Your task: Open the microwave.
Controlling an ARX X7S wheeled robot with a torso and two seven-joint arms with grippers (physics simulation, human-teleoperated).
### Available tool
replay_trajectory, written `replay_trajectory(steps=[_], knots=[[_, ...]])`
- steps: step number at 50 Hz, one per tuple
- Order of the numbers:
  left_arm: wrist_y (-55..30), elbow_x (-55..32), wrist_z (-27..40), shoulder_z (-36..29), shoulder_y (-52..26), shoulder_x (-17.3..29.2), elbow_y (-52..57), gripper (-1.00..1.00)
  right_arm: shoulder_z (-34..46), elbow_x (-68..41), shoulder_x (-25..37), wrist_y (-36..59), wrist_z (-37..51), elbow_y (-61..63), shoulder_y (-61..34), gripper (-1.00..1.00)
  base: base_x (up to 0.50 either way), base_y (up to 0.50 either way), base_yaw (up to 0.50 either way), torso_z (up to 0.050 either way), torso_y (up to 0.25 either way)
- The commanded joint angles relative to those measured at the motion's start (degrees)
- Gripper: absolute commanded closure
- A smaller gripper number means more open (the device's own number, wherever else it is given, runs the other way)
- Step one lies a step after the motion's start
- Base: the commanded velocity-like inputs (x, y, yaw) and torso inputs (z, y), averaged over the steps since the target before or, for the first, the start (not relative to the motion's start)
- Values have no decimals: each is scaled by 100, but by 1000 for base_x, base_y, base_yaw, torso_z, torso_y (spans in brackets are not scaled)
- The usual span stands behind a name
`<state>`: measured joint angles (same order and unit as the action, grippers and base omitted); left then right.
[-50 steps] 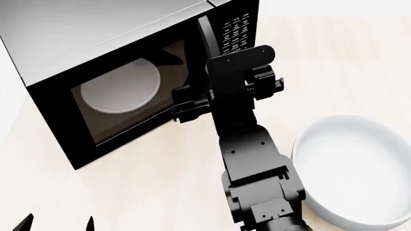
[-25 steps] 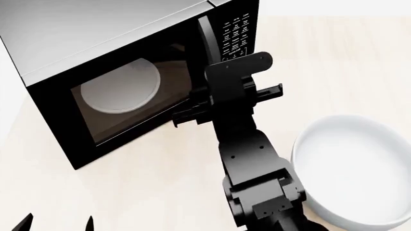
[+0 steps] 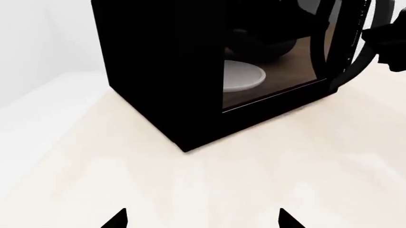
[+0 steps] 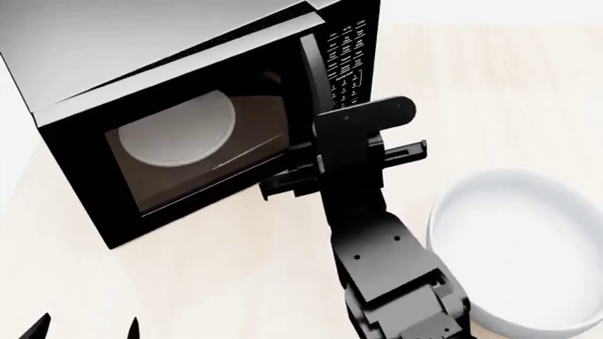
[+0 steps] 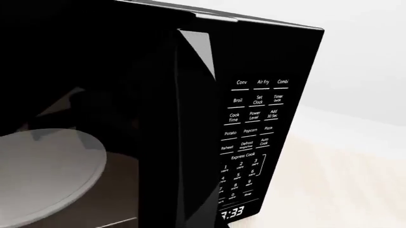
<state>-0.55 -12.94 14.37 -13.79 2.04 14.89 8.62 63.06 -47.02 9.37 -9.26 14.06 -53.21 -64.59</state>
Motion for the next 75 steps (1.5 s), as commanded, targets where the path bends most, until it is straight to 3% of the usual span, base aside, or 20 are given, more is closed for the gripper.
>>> replay_trajectory(steps=[1, 33, 75], knots=[[6, -14, 19, -32, -21, 17, -17, -100, 235, -154, 643, 214, 509, 1255, 421, 100, 0, 0, 0, 0, 0], [12, -56, 98, -98, 3, 81, 57, -100, 360, -216, 1718, 507, 1476, 3782, 1026, 100, 0, 0, 0, 0, 0], [34, -104, 199, -151, 24, 171, 137, -100, 496, 22, 2392, 290, 2207, 5328, 1797, 100, 0, 0, 0, 0, 0]])
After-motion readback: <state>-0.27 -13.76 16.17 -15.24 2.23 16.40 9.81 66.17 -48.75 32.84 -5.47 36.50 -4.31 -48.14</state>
